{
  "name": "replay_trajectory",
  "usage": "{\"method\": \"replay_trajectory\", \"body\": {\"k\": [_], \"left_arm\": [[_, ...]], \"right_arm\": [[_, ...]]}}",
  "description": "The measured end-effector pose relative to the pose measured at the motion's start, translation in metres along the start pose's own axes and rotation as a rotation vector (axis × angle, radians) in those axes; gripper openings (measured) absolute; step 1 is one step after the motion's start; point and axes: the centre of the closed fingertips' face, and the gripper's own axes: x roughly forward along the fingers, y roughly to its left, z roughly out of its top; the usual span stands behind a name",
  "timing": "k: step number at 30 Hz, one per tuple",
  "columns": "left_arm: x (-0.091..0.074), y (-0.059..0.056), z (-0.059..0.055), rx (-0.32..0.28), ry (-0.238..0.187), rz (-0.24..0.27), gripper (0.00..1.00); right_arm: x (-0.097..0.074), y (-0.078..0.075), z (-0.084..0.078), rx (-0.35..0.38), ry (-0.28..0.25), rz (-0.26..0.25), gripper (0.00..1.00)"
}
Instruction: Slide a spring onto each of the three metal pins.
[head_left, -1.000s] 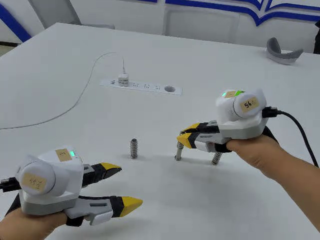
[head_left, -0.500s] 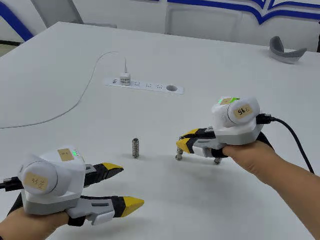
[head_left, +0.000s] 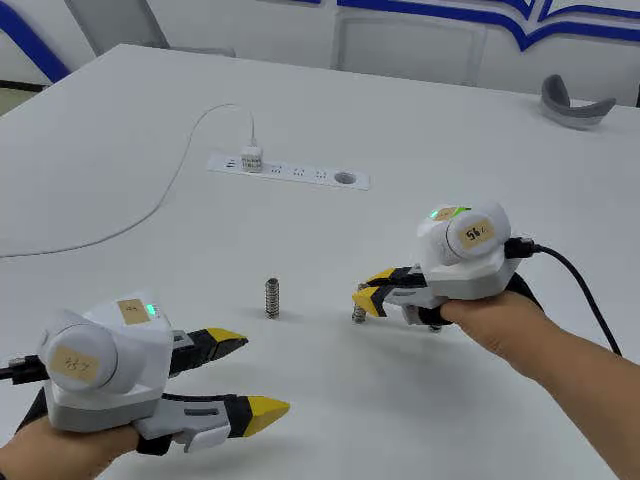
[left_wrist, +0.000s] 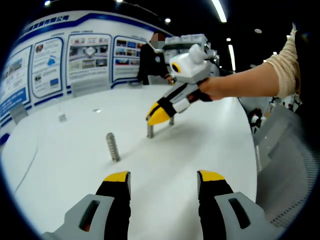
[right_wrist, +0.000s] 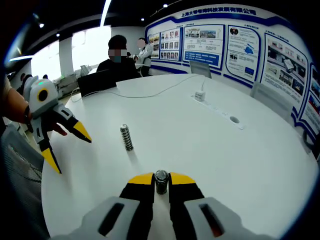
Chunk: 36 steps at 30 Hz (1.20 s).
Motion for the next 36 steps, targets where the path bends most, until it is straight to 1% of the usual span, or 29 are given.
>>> {"method": "replay_trajectory", "body": {"k": [2, 8, 15, 25, 36], "left_arm": [[0.0, 0.0, 0.0, 0.001, -0.001, 0.001, 0.54], [-0.001, 0.001, 0.001, 0.0, -0.003, 0.004, 0.54], [0.0, 0.0, 0.002, 0.002, -0.005, 0.001, 0.55], [-0.002, 0.003, 0.003, -0.006, -0.009, 0.012, 0.56], [-0.002, 0.004, 0.004, -0.008, -0.012, 0.017, 0.59]], "right_arm": [[0.001, 0.001, -0.003, 0.006, 0.008, 0.0, 0.12], [0.001, 0.002, -0.004, 0.009, 0.012, 0.001, 0.13], [-0.003, 0.004, -0.008, 0.006, 0.016, -0.002, 0.16], [-0.022, 0.004, -0.016, 0.024, 0.0, -0.02, 0.2], [-0.041, 0.016, -0.027, 0.007, -0.008, -0.022, 0.24]]}}
